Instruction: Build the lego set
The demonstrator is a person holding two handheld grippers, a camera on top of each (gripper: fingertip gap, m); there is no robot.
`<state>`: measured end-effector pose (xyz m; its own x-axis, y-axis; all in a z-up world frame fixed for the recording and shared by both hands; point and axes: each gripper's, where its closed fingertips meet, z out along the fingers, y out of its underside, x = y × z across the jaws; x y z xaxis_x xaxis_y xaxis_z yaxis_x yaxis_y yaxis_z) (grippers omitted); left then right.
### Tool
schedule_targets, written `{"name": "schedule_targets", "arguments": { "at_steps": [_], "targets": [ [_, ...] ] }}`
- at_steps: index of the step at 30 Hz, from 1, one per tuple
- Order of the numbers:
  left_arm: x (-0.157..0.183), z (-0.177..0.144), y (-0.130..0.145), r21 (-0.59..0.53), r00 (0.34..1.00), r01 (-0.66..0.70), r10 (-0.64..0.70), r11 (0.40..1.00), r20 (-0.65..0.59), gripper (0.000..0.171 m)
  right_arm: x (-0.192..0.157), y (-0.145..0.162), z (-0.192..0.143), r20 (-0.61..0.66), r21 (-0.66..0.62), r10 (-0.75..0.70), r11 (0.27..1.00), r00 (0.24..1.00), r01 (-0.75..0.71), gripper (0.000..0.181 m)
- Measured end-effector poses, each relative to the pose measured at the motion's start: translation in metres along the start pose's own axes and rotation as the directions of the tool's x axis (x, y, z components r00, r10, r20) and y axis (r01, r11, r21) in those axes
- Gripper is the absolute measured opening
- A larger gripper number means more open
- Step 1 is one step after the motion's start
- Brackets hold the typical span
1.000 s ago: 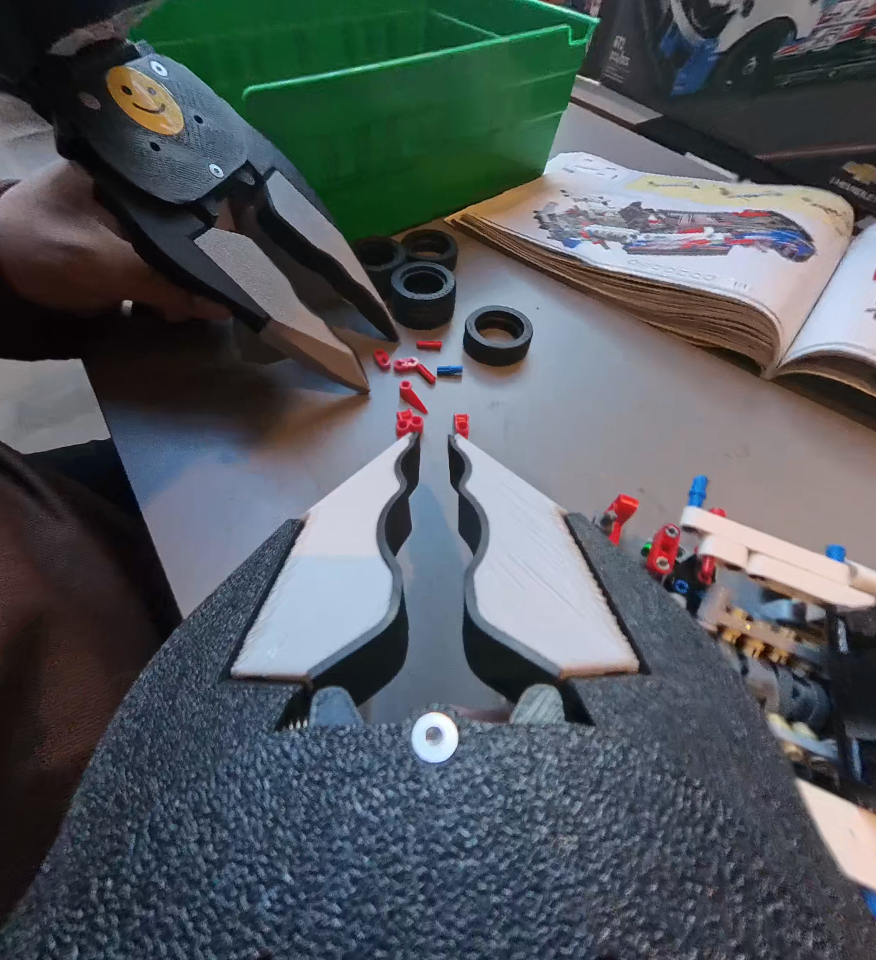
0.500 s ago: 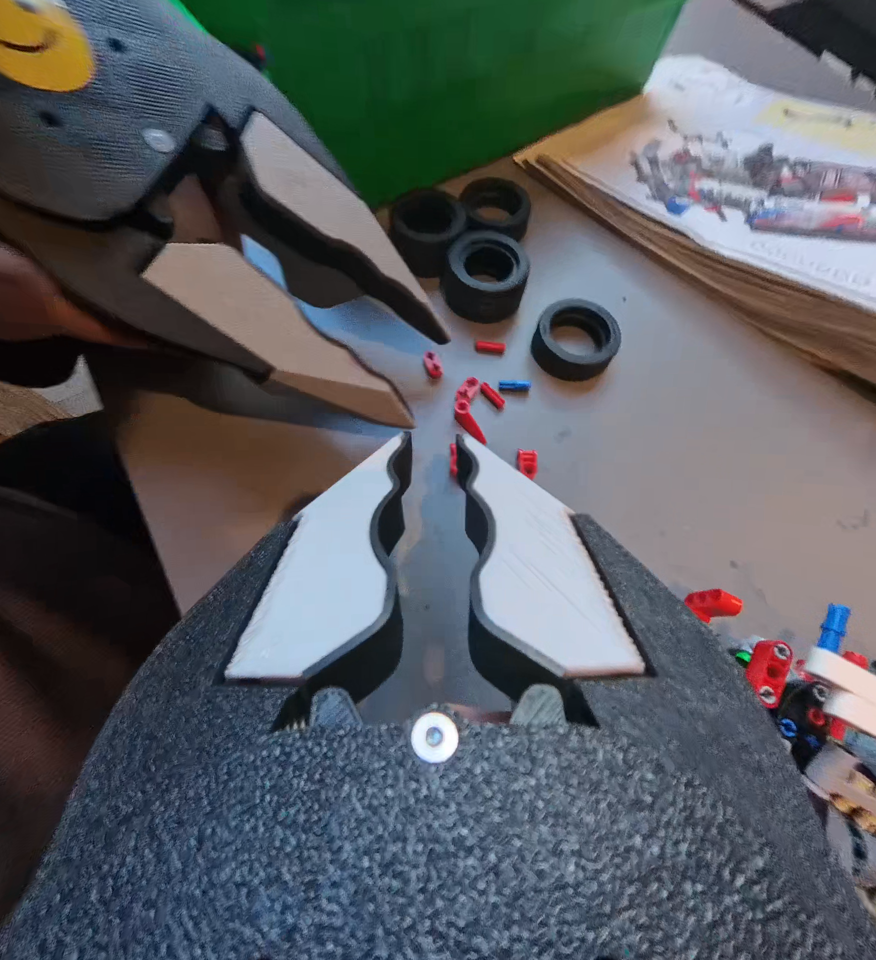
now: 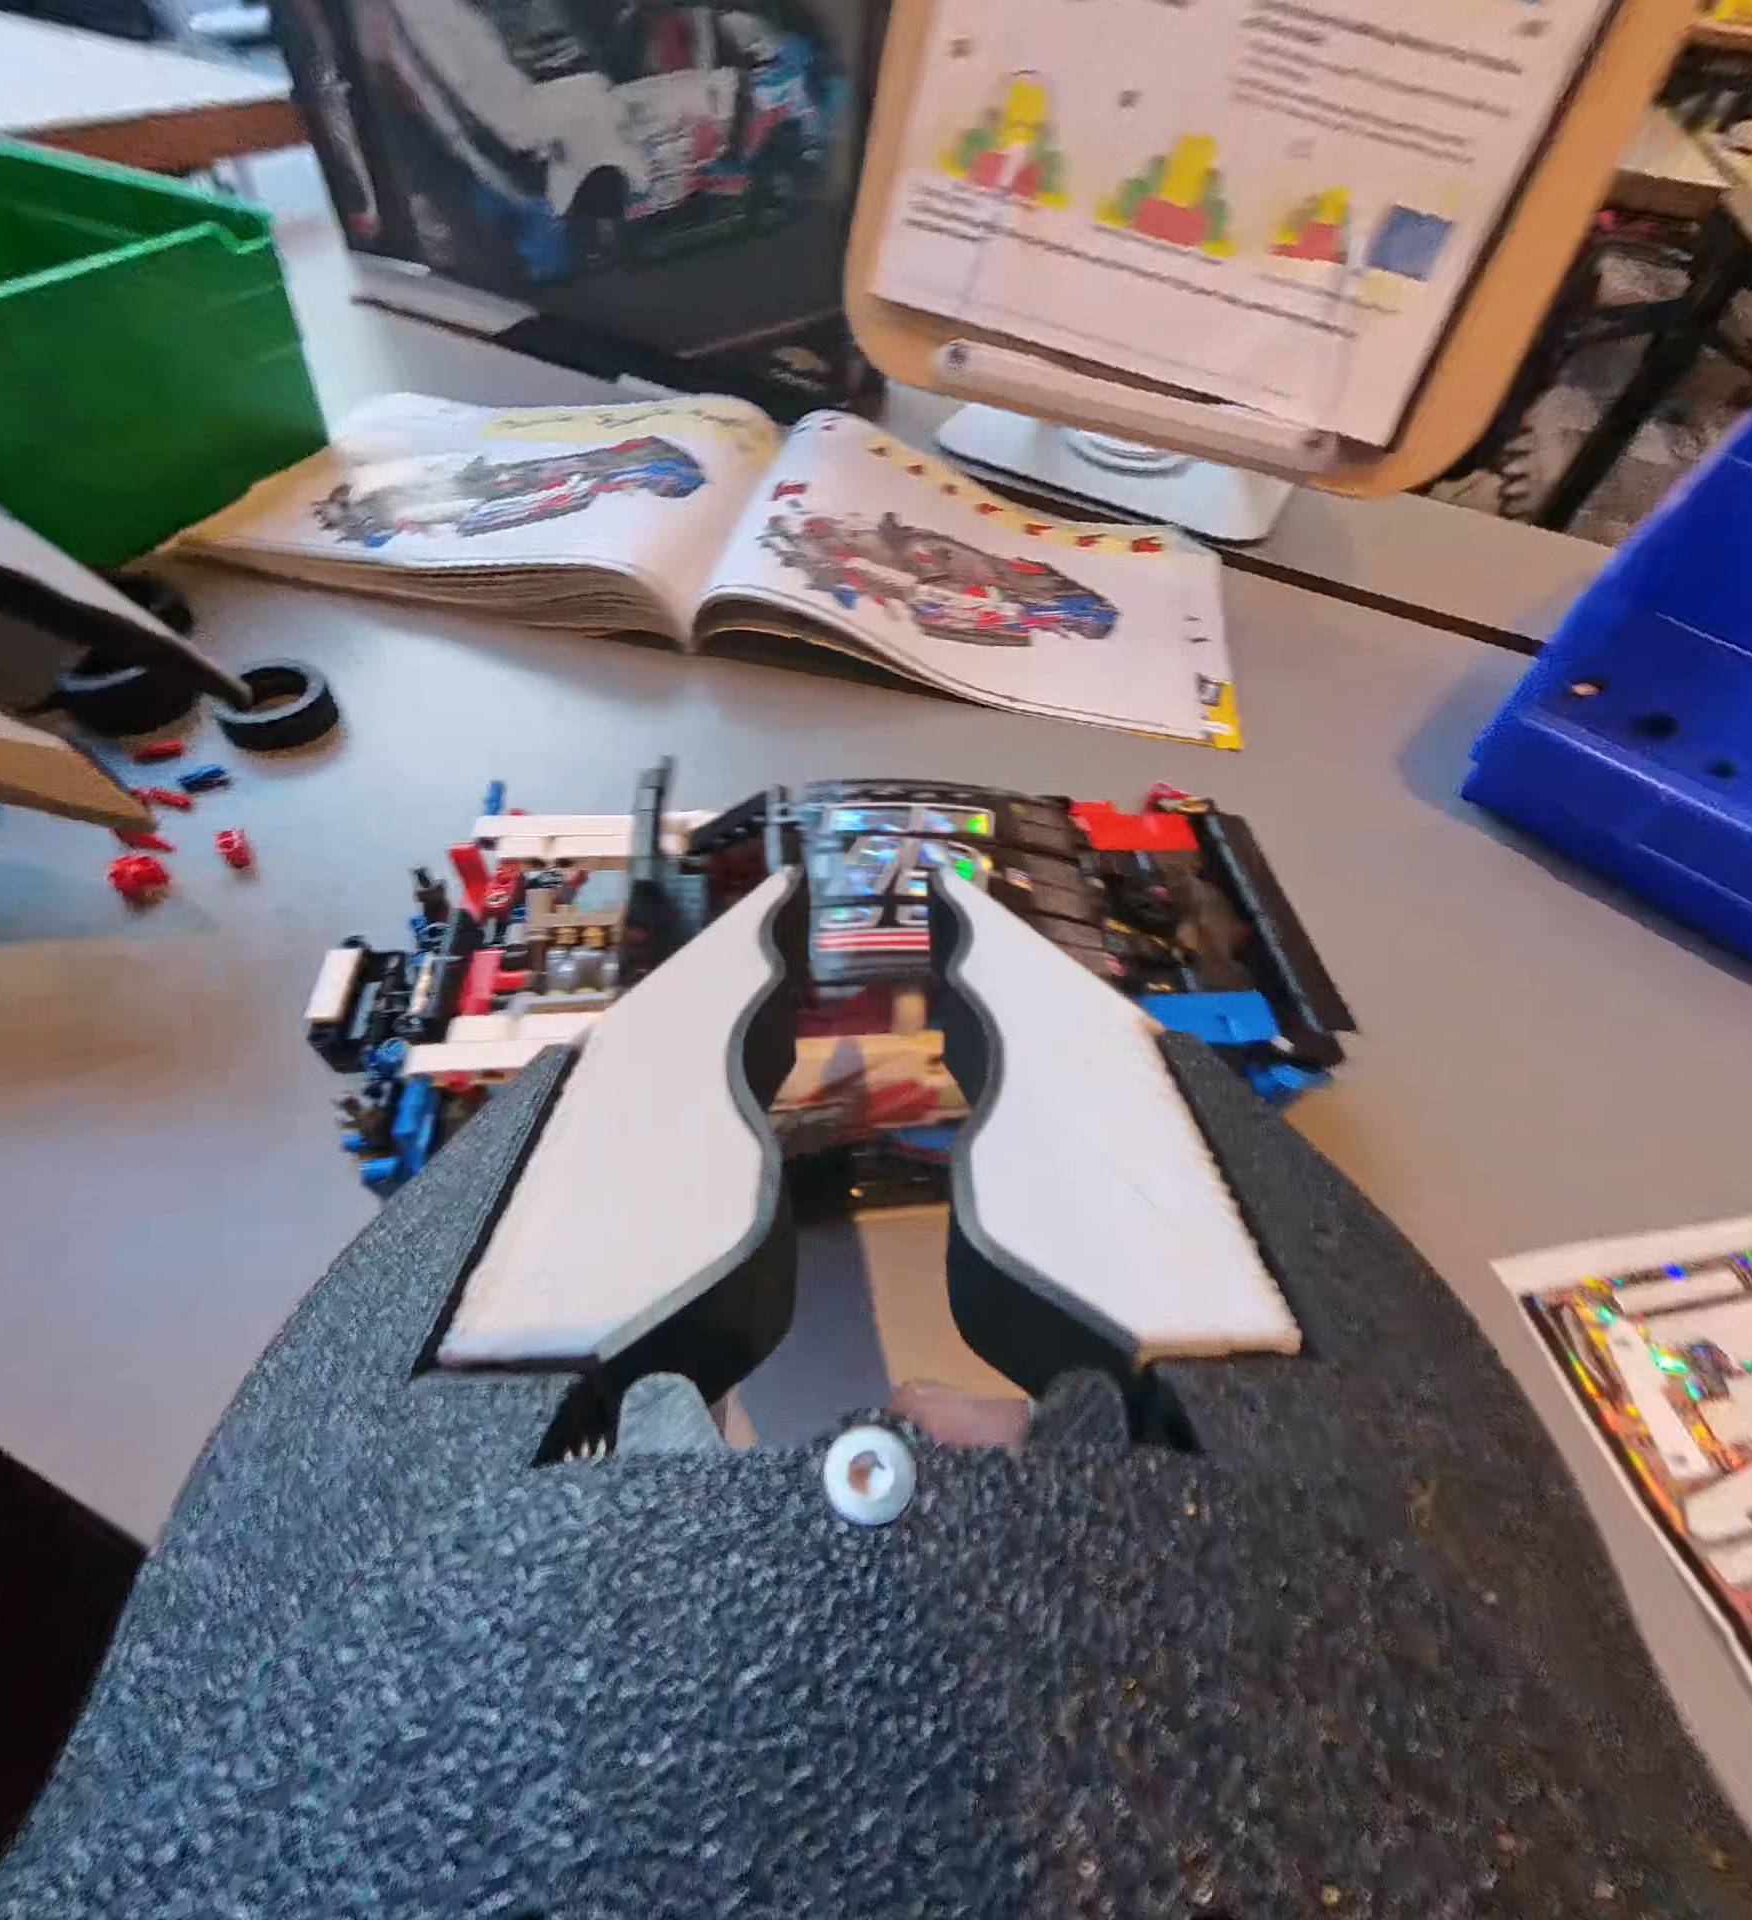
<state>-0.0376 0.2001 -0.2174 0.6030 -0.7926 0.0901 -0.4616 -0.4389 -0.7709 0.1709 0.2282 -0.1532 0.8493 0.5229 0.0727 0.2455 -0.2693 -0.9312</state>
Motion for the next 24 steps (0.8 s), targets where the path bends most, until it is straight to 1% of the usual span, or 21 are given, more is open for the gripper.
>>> {"name": "schedule_targets", "arguments": {
  "at_steps": [2,4,6,8,10,12,13,14,15,16,18,19,20,21,22,23,24],
  "targets": [
    [0.003,0.015,-0.009,-0.016,0.998,-0.031,0.03,0.999,-0.054,0.057,0.021,0.005,-0.005,-0.014,0.031,0.065,0.997,0.998,-0.065,0.024],
    [-0.003,0.03,-0.016,-0.017,0.995,-0.062,0.061,0.998,-0.076,0.056,0.037,0.009,-0.009,-0.027,0.067,0.111,0.992,0.993,-0.109,0.025],
    [-0.009,0.04,-0.021,-0.016,0.992,-0.041,0.039,0.999,-0.122,0.053,0.049,0.015,-0.01,-0.043,0.096,0.113,0.989,0.993,-0.108,0.025],
    [-0.014,0.043,-0.021,-0.044,0.991,-0.019,0.013,0.999,-0.131,0.057,0.065,0.027,-0.009,-0.075,0.075,0.076,0.995,0.994,-0.07,0.025],
    [-0.018,0.04,-0.023,-0.012,0.995,-0.012,0.011,1.0,-0.101,0.055,0.084,0.037,-0.009,-0.106,0.045,0.049,0.998,0.993,-0.044,0.027],
    [-0.029,0.037,-0.023,-0.005,1.0,-0.009,0.009,1.0,-0.011,0.048,0.107,0.041,-0.013,-0.139,0.05,0.069,0.997,0.988,-0.063,0.028],
    [-0.037,0.037,-0.025,-0.016,0.999,-0.016,0.016,1.0,0.043,0.048,0.118,0.042,-0.015,-0.147,0.062,0.096,0.994,0.984,-0.088,0.029],
    [-0.046,0.039,-0.032,-0.029,0.995,-0.034,0.036,0.999,0.093,0.048,0.128,0.041,-0.016,-0.154,0.08,0.123,0.991,0.98,-0.112,0.03],
    [-0.055,0.042,-0.045,-0.033,0.988,-0.06,0.064,0.998,0.138,0.049,0.138,0.04,-0.017,-0.164,0.098,0.144,0.987,0.976,-0.13,0.03],
    [-0.063,0.047,-0.064,-0.034,0.981,-0.092,0.097,0.995,0.167,0.053,0.146,0.038,-0.016,-0.17,0.112,0.162,0.983,0.972,-0.144,0.031],
    [-0.078,0.067,-0.108,-0.042,0.967,-0.166,0.171,0.985,0.189,0.066,0.158,0.031,-0.012,-0.156,0.143,0.198,0.974,0.968,-0.176,0.033],
    [-0.087,0.083,-0.124,-0.068,0.958,-0.205,0.214,0.976,0.191,0.073,0.16,0.025,-0.009,-0.137,0.163,0.222,0.966,0.965,-0.199,0.033],
    [-0.096,0.102,-0.131,-0.13,0.949,-0.237,0.258,0.963,0.179,0.076,0.16,0.02,-0.007,-0.108,0.184,0.251,0.956,0.962,-0.228,0.033],
    [-0.104,0.121,-0.126,-0.234,0.947,-0.245,0.284,0.941,0.15,0.082,0.157,0.015,-0.006,-0.075,0.204,0.278,0.944,0.958,-0.258,0.033],
    [-0.108,0.135,-0.114,-0.341,0.947,-0.25,0.302,0.906,0.108,0.089,0.155,0.011,-0.007,-0.048,0.218,0.297,0.935,0.954,-0.28,0.033],
    [-0.114,0.144,-0.106,-0.409,0.936,-0.275,0.34,0.87,0.093,0.088,0.153,0.009,-0.008,-0.036,0.23,0.305,0.929,0.952,-0.29,0.033],
    [-0.124,0.15,-0.103,-0.449,0.902,-0.329,0.417,0.831,0.113,0.079,0.153,0.008,-0.01,-0.036,0.241,0.308,0.926,0.951,-0.291,0.033]
  ]
}}
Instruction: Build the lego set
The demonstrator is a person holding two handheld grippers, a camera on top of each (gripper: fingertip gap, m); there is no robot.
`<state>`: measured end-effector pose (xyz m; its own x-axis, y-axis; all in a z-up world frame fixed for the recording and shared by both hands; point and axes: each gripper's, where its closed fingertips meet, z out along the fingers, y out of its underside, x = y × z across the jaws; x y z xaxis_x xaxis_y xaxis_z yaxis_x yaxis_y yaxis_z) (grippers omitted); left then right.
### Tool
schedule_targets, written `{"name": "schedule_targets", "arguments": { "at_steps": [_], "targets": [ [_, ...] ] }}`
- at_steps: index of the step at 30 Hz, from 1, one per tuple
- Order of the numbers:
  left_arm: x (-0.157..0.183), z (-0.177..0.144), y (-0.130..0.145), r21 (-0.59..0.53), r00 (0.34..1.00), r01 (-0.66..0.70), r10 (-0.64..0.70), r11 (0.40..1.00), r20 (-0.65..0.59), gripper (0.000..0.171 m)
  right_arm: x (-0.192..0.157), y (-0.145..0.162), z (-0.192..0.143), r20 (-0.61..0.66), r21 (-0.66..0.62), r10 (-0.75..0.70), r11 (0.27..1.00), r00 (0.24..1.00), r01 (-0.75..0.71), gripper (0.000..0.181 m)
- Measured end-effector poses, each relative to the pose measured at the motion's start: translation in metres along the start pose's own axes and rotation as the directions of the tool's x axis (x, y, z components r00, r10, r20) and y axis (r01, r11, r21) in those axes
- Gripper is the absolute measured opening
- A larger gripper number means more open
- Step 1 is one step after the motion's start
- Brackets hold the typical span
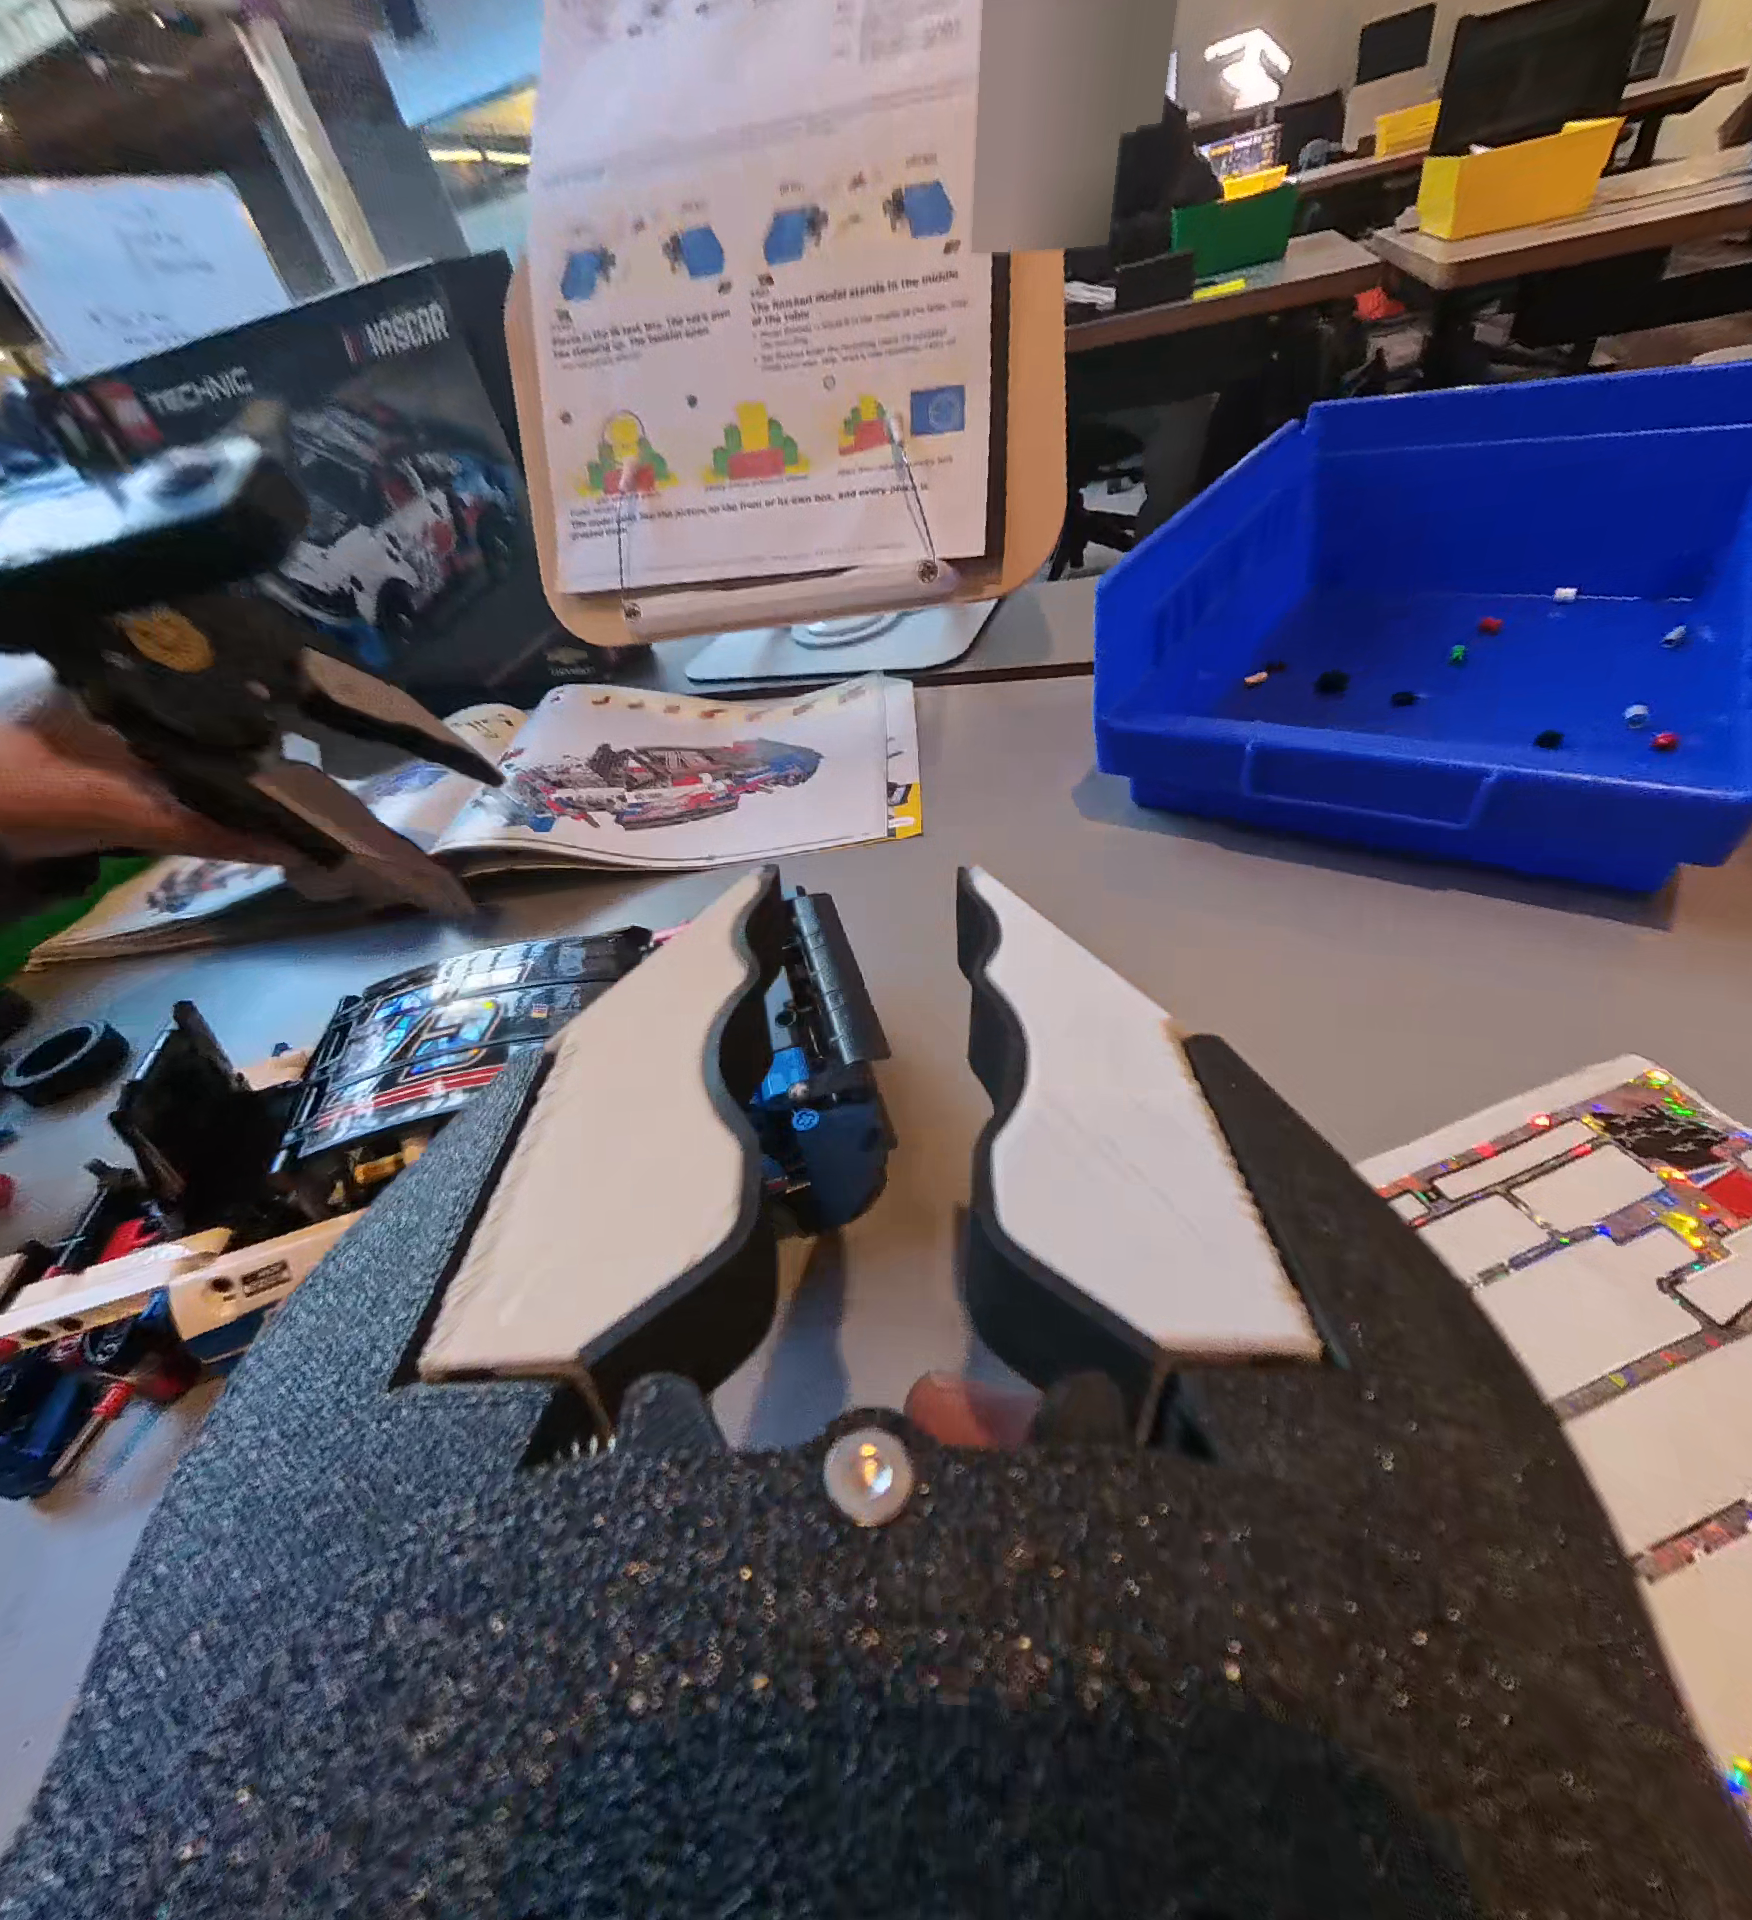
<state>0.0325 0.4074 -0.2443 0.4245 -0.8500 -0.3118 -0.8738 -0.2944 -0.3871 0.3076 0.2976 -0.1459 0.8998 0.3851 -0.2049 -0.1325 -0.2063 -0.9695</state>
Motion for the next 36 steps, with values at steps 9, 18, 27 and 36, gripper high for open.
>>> {"name": "schedule_targets", "arguments": {
  "at_steps": [9,18,27,36],
  "targets": [
    [0.004,0.023,0.016,-0.123,0.851,-0.499,0.512,0.858,0.121,0.0,-0.016,-0.002,-0.009,0.032,-0.032,-0.096,0.995,0.995,0.097,0.032],
    [0.05,-0.022,0.026,0.082,0.888,-0.457,0.46,0.886,-0.018,0.006,-0.018,0.002,-0.004,0.031,-0.06,-0.153,0.986,0.988,0.155,0.031],
    [0.077,-0.132,0.051,0.318,0.989,0.142,-0.12,0.937,-0.088,0.042,0.002,0.009,0.033,0.033,-0.001,-0.155,0.988,0.987,0.155,0.032],
    [0.14,-0.179,0.138,0.568,0.893,0.41,-0.44,0.714,-0.091,0.039,0.024,0.006,0.063,0.024,0.041,-0.14,0.989,0.99,0.139,0.036]
  ]
}}
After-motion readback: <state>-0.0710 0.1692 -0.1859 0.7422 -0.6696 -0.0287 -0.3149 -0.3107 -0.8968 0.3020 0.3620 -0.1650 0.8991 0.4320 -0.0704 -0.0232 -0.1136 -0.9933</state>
